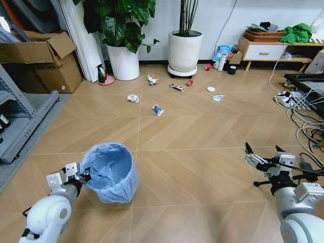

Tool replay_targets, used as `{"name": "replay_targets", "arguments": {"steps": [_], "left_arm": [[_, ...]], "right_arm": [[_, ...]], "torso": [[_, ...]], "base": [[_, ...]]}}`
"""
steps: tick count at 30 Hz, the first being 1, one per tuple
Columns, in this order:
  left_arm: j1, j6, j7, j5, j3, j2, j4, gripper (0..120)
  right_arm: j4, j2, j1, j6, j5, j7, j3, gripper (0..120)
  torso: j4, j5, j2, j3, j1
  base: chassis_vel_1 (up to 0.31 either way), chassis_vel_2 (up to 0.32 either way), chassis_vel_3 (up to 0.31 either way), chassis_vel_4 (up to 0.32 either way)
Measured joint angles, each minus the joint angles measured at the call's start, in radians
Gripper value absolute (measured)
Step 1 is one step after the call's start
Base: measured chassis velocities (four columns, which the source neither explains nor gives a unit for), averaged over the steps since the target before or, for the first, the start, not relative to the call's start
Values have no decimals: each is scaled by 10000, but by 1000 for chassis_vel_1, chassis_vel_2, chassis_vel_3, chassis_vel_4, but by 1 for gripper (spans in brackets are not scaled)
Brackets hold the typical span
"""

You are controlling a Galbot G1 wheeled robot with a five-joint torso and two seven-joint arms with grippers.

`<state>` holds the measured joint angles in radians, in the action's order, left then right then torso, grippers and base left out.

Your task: Pick up the trash bin and place the garbage on the floor into it.

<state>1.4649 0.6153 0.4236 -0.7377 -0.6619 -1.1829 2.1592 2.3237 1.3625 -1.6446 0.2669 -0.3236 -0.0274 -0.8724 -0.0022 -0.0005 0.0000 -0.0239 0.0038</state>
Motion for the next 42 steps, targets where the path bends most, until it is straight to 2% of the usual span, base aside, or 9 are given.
{"name": "replay_targets", "arguments": {"steps": [9,20,42], "left_arm": [[211,-194,29,872,113,-120,512,0],[294,-224,-43,1019,179,-88,648,0],[303,-364,-138,1272,293,-90,664,0]], "right_arm": [[31,68,-35,-181,99,35,12,100],[83,87,-35,-289,185,46,33,100],[41,115,-4,-377,257,55,59,100]], "torso": [[-1,-3,0,0,-1],[-2,-2,0,0,-1],[-1,1,-1,-3,1]], "base": [[0,0,0,0],[-97,85,98,-89],[-156,324,162,-320]]}}
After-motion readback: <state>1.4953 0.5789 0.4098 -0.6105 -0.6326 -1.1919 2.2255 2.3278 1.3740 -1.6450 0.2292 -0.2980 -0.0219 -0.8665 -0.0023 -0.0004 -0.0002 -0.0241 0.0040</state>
